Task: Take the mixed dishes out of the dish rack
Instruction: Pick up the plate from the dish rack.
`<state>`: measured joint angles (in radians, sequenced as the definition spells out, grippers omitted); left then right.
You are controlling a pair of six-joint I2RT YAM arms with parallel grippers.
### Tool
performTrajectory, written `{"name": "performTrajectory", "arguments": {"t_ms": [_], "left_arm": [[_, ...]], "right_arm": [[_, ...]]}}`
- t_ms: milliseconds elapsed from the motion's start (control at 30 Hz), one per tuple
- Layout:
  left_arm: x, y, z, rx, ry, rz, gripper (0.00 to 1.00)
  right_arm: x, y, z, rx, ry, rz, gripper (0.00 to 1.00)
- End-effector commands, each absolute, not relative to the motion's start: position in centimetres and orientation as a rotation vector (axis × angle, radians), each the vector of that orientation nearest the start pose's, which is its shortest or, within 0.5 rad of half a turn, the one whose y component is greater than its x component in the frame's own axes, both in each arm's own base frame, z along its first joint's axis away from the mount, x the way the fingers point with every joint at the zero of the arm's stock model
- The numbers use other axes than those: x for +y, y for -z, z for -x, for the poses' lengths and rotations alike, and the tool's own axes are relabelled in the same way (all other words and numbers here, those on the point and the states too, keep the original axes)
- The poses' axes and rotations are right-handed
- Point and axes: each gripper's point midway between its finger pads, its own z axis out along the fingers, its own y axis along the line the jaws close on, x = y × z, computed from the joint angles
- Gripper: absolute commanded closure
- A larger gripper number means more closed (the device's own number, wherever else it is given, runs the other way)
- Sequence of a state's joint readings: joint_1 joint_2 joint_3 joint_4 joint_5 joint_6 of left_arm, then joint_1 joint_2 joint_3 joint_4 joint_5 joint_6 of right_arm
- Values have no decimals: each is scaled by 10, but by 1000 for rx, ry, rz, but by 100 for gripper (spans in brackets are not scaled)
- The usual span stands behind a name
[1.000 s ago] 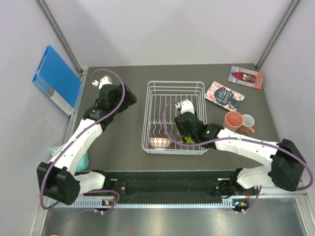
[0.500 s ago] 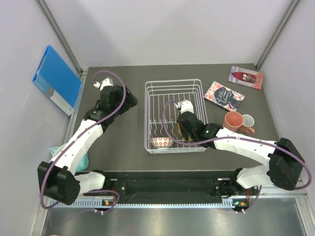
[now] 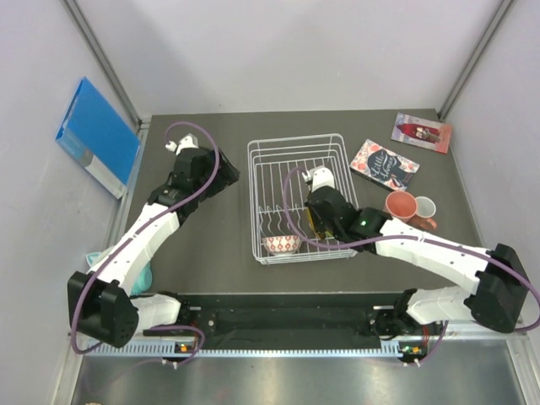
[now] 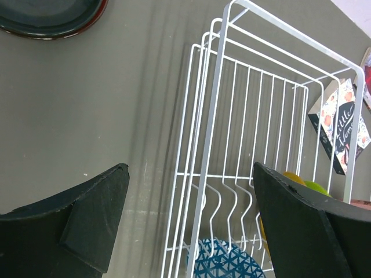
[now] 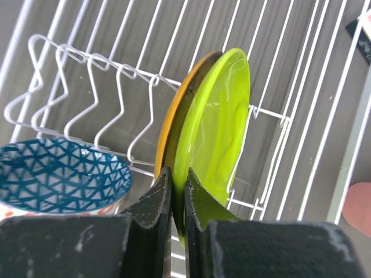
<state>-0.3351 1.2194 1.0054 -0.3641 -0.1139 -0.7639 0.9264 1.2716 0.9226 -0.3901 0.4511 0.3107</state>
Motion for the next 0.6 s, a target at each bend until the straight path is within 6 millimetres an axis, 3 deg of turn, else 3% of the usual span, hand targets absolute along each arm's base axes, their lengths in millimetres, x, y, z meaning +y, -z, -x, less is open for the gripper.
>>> {"name": "performTrajectory", "arguments": {"t_ms": [0, 300, 433, 567], "left_arm": [[-141, -216, -360, 2091, 563, 505, 8], [-144, -216, -361, 2101, 571, 484, 8], [-145, -220, -362, 2099, 571, 472, 8], [-149, -234, -363, 2090, 595, 427, 9]], "right_arm": [[229, -207, -264, 2070, -161, 429, 100], [223, -263, -259, 1955, -200, 458, 100], [225, -290, -248, 1851, -277, 526, 100], [227, -299, -237, 1719, -294, 636, 100]]}}
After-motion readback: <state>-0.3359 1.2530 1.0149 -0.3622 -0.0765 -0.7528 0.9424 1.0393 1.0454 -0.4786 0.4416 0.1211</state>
